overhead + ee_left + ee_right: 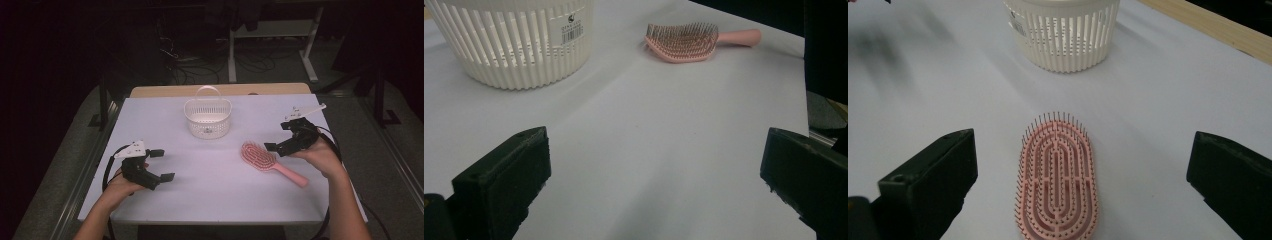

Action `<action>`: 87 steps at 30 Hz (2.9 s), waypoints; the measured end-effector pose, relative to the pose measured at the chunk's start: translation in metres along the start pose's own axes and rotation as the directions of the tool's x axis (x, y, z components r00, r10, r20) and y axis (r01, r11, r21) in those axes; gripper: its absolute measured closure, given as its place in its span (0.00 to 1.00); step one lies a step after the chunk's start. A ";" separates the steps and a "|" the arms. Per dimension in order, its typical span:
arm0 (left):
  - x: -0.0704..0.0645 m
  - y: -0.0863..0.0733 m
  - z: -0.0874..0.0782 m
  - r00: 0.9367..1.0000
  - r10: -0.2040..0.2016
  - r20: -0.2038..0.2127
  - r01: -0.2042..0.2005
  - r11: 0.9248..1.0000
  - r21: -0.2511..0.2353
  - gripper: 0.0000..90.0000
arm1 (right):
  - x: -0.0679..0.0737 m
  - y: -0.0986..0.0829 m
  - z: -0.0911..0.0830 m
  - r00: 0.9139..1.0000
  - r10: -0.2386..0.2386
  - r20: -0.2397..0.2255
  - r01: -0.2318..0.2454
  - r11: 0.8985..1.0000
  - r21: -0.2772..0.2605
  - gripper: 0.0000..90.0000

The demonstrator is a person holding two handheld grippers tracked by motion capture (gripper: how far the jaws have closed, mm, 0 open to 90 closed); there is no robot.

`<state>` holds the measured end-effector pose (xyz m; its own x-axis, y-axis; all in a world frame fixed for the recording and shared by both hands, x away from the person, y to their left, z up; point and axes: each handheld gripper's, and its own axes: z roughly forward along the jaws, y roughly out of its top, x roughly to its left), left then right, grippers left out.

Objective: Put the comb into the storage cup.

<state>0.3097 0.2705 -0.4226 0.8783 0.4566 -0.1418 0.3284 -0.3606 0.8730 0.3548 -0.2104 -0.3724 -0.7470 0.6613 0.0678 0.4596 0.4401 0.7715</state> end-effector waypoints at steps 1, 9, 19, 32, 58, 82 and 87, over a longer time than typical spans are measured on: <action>0.000 0.000 0.000 1.000 0.001 0.000 -0.001 1.000 0.000 0.00 | 0.000 0.000 0.000 1.000 0.001 -0.001 -0.001 1.000 0.002 0.00; 0.001 0.000 -0.002 1.000 0.000 -0.003 0.000 1.000 -0.003 0.00 | -0.001 -0.003 -0.001 1.000 -0.005 0.009 0.005 1.000 0.027 0.00; 0.000 0.000 -0.002 1.000 0.004 -0.004 -0.004 1.000 -0.003 0.00 | -0.001 -0.009 -0.004 1.000 -0.010 0.019 0.009 0.998 0.056 0.00; 0.001 0.000 -0.002 1.000 0.003 -0.004 -0.003 1.000 -0.003 0.00 | -0.002 -0.018 -0.006 0.999 -0.022 0.042 0.016 0.992 0.129 0.00; 0.000 0.000 -0.002 1.000 0.005 -0.001 -0.005 1.000 -0.001 0.00 | 0.000 -0.026 0.003 0.996 -0.062 0.058 0.043 0.956 0.289 0.00; 0.000 0.000 -0.002 1.000 0.005 0.002 -0.005 1.000 0.002 0.00 | 0.003 -0.033 0.017 0.994 -0.093 0.063 0.061 0.917 0.393 0.02; 0.000 0.000 -0.002 1.000 0.007 0.001 -0.007 1.000 -0.001 0.00 | 0.003 -0.034 0.020 0.993 -0.102 0.061 0.068 0.908 0.413 0.04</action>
<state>0.3091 0.2724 -0.4213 0.8808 0.4535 -0.1362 0.3221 -0.3630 0.8744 0.3466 -0.2110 -0.4111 -0.7591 0.6490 -0.0502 0.5651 0.6953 0.4440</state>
